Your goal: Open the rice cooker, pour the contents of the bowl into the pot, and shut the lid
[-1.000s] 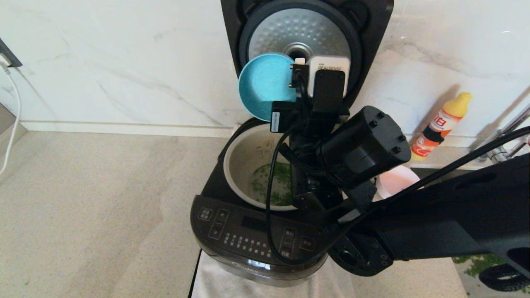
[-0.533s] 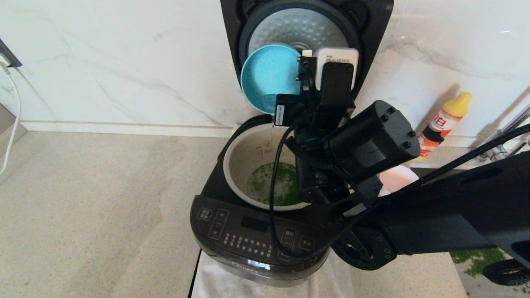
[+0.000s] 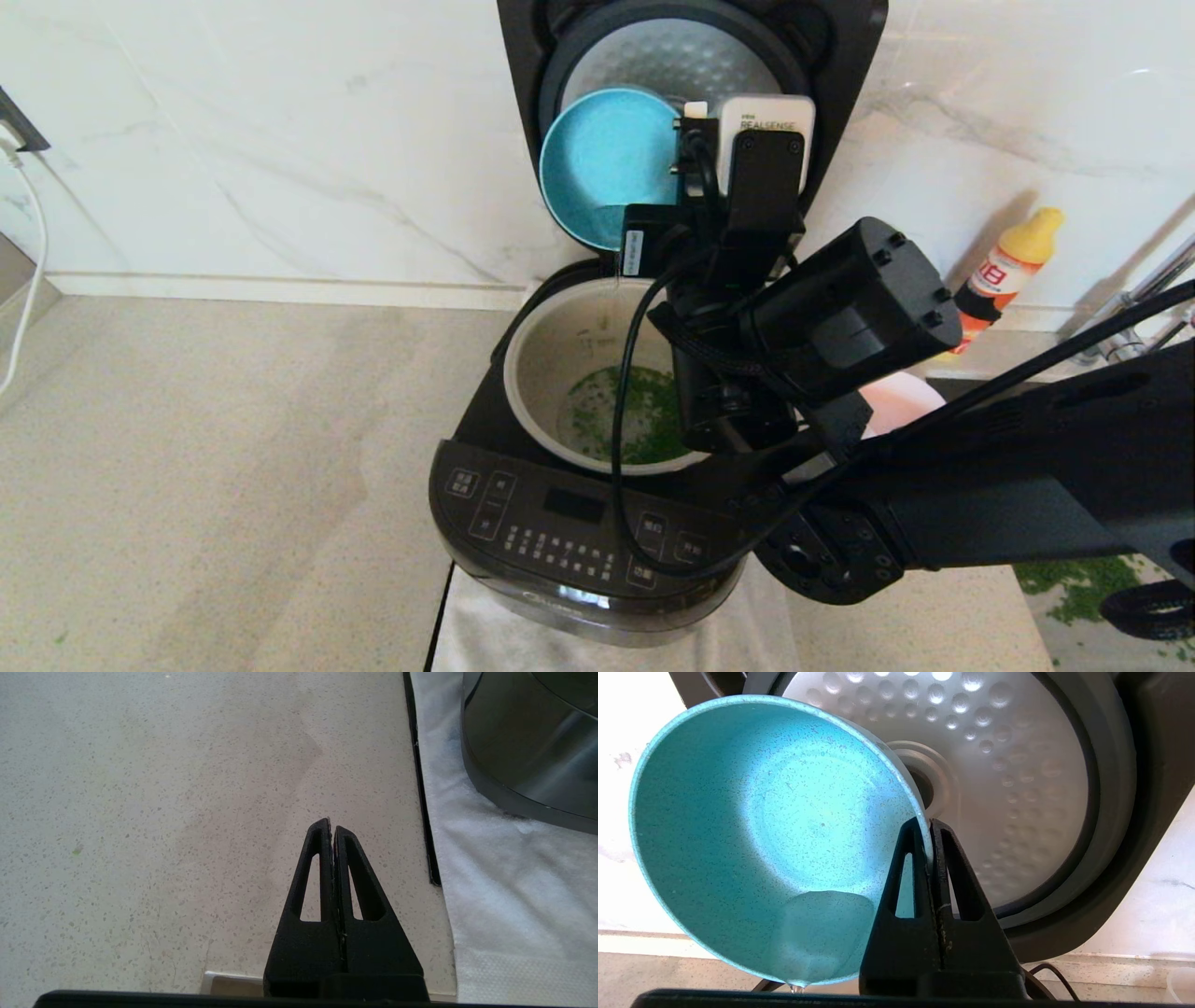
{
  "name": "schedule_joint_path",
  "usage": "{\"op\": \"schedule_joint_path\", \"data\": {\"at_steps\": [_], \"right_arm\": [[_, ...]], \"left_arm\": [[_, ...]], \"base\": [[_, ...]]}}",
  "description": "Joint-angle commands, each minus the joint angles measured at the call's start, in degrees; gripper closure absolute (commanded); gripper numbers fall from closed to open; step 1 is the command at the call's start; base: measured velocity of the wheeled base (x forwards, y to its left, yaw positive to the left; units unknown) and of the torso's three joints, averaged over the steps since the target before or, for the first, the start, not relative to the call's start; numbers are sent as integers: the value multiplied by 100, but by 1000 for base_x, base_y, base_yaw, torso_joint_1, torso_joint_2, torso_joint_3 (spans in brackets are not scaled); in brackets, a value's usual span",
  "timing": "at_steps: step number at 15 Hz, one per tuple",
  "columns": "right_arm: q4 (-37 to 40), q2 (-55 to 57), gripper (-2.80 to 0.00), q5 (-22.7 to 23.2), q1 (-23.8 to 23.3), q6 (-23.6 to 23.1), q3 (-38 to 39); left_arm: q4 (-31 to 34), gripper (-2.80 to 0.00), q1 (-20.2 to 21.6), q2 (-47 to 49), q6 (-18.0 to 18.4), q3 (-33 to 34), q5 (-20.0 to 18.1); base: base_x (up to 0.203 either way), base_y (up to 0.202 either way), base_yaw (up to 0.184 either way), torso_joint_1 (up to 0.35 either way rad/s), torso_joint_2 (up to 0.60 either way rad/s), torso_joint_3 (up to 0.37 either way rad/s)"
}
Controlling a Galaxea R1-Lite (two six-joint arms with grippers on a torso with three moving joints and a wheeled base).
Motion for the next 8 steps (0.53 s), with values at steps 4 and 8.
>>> {"op": "schedule_joint_path", "data": {"at_steps": [4,8], "right_arm": [[-48,-28,0,-107,143,-45,251],[373,-293,0,-425,217,3,484]], "left_arm": [[1,0,0,7,0,1,-1],[1,0,0,7,0,4,-1]], "base": [[0,0,0,0,0,0],[0,0,0,0,0,0]]}}
